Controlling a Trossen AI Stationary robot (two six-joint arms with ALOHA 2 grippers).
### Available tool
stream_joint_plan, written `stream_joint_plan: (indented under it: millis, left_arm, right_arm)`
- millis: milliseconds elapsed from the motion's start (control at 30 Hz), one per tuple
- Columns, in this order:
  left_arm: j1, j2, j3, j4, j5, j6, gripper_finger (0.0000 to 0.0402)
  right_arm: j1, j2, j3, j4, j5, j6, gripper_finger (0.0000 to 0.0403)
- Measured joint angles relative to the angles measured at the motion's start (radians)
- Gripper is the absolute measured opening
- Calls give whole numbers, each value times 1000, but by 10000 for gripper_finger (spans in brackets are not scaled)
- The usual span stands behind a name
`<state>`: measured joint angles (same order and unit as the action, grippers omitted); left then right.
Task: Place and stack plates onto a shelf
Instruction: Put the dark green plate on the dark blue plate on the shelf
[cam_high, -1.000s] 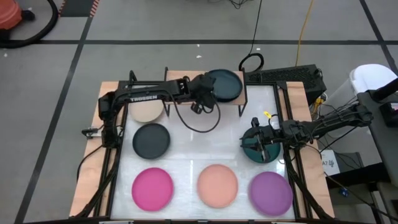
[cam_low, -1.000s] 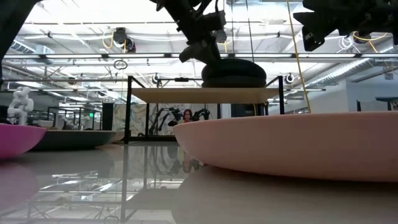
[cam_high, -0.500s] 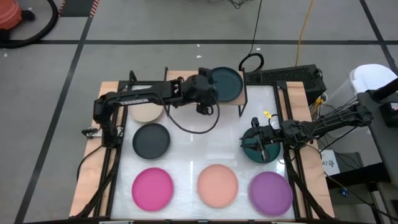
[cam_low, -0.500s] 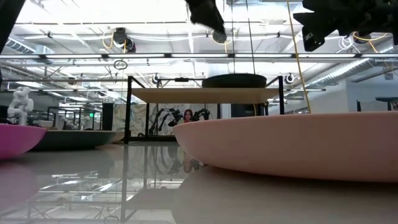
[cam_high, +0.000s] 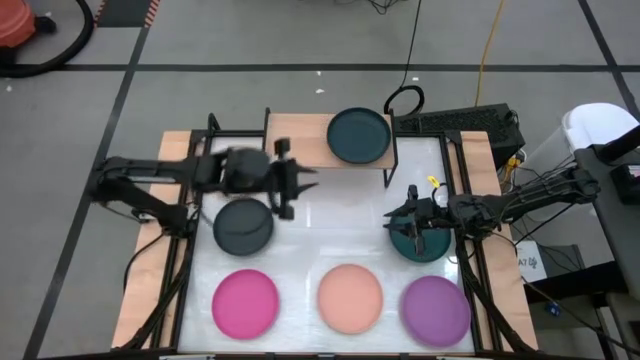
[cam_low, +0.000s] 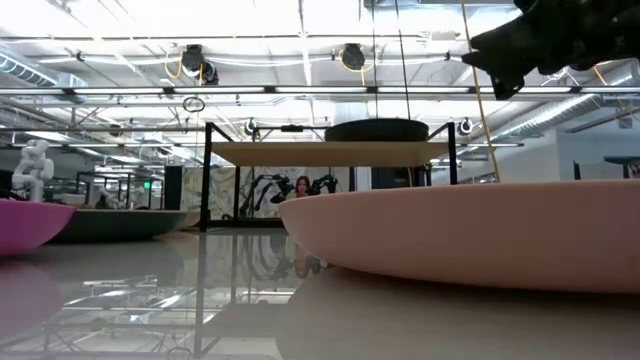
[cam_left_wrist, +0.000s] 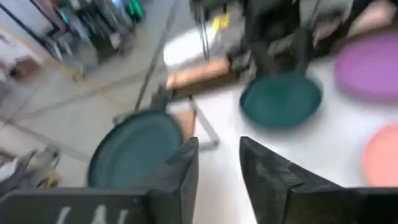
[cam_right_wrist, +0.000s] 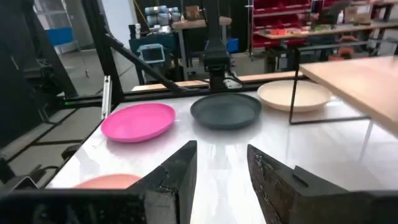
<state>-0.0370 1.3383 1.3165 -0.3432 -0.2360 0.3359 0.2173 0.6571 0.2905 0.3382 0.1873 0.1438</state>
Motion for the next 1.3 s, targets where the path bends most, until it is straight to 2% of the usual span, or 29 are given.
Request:
stream_joint_plan:
  millis: [133,267,367,433,500,633,733,800,900,1000,1300]
  left_arm:
    - [-104,-100,-337,498,2,-24,103]
    - [-164,-112,-592,973,0,-16,102]
    - [-164,-93,-706,1196,1,-34,102]
    - [-148,-84,-755,1273,-2,-48,102]
    - [-131,-73,-762,1311,-3,-70,102]
    - [-107,-68,-766,1286,-1,-105,101]
    - [-96,-69,-766,1250,-1,-137,101]
    - [-95,-68,-766,1234,-1,-148,101]
    - [-96,-69,-766,1227,0,-148,101]
    - [-95,-69,-766,1205,0,-148,101]
    - [-85,-69,-766,1198,0,-146,102]
  right_arm:
    - [0,0,0,-39,60,45,123]
    - [-2,0,11,-76,145,72,123]
    - [-12,0,64,-145,157,80,123]
    - [-24,5,121,-228,156,81,123]
    - [-41,16,194,-350,156,83,123]
    - [-62,71,338,-598,157,131,123]
    - [-62,118,375,-719,153,184,123]
    - [-58,147,363,-755,136,223,123]
    - [-57,188,333,-777,47,293,123]
    - [-48,233,315,-771,-2,414,123]
    - [31,394,312,-868,-138,627,123]
